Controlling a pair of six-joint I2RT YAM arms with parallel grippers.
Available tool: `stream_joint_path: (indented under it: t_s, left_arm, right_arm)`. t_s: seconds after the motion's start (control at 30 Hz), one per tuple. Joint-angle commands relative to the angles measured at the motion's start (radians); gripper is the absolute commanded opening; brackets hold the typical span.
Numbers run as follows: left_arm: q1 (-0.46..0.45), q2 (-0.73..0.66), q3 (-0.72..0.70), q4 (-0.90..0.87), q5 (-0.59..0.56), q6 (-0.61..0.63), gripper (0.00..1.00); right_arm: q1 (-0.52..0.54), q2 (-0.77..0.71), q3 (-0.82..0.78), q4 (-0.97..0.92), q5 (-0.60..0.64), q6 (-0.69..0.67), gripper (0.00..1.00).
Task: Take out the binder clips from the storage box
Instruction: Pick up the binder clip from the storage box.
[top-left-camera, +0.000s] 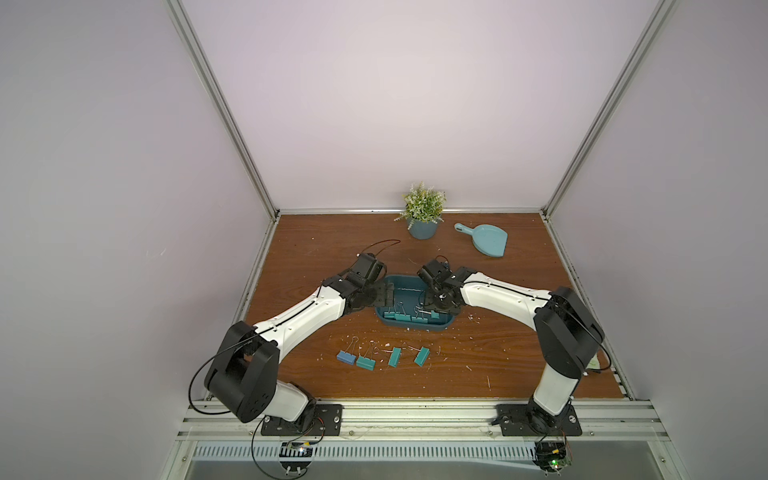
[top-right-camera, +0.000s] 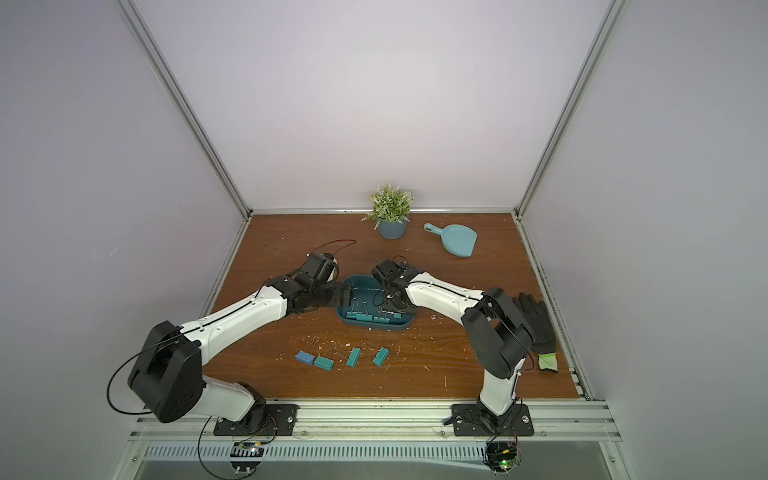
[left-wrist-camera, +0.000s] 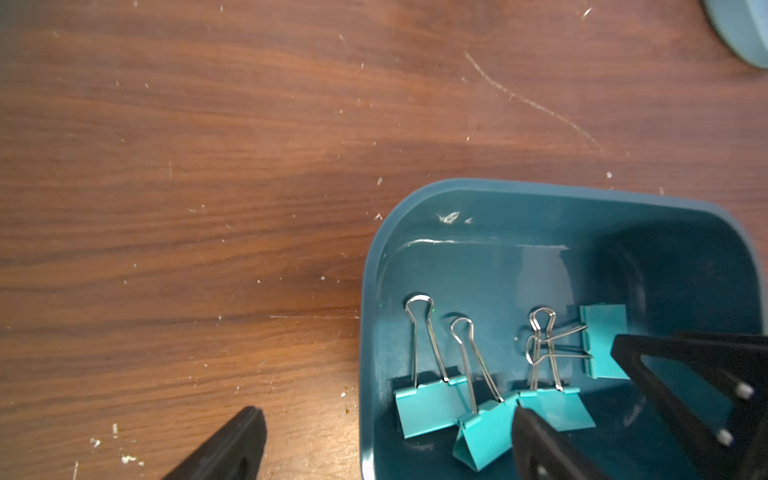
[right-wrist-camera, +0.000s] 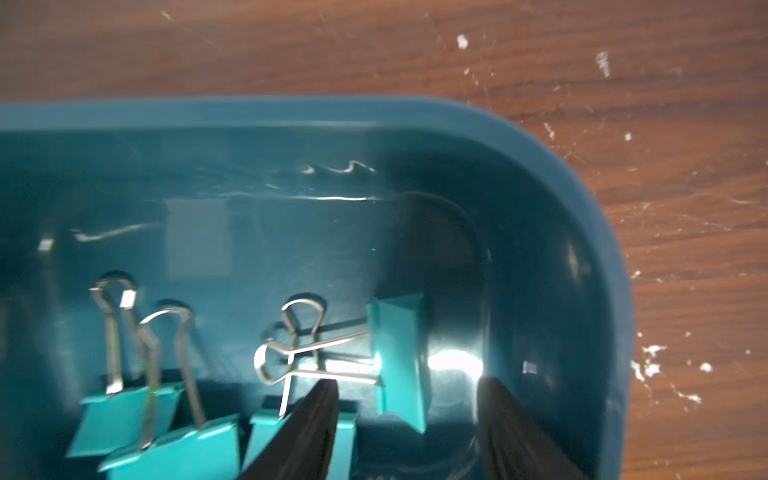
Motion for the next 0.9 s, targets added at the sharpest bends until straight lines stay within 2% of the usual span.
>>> stream_joint_path:
  t_s: [0.0, 0.3, 0.53, 0.6, 0.87]
  left_arm:
    - [0.012, 0.002, -0.005, -0.017, 0.002, 0.013, 0.98]
    - [0.013, 0.001, -0.011, -0.001, 0.008, 0.01, 0.99]
    - [0.012, -0.011, -0.01, -0.008, 0.001, 0.011, 0.99]
    - [0.012, -0.013, -0.009, -0.014, -0.002, 0.015, 0.99]
    - [0.012, -0.019, 0.003, -0.032, -0.013, 0.025, 0.99]
  right_arm:
    - [-0.005, 0.01, 0.039, -0.057, -0.008, -0.029, 0.59]
    - [-0.01, 0.086, 0.088, -0.083, -0.028, -0.058, 0.58]
    - [-0.01, 0.132, 0.132, -0.081, -0.035, -0.08, 0.42]
    - [-0.015, 0.15, 0.156, -0.083, -0.027, -0.087, 0.32]
    - [-0.053, 0.218, 0.258, -0.082, -0.004, -0.14, 0.32]
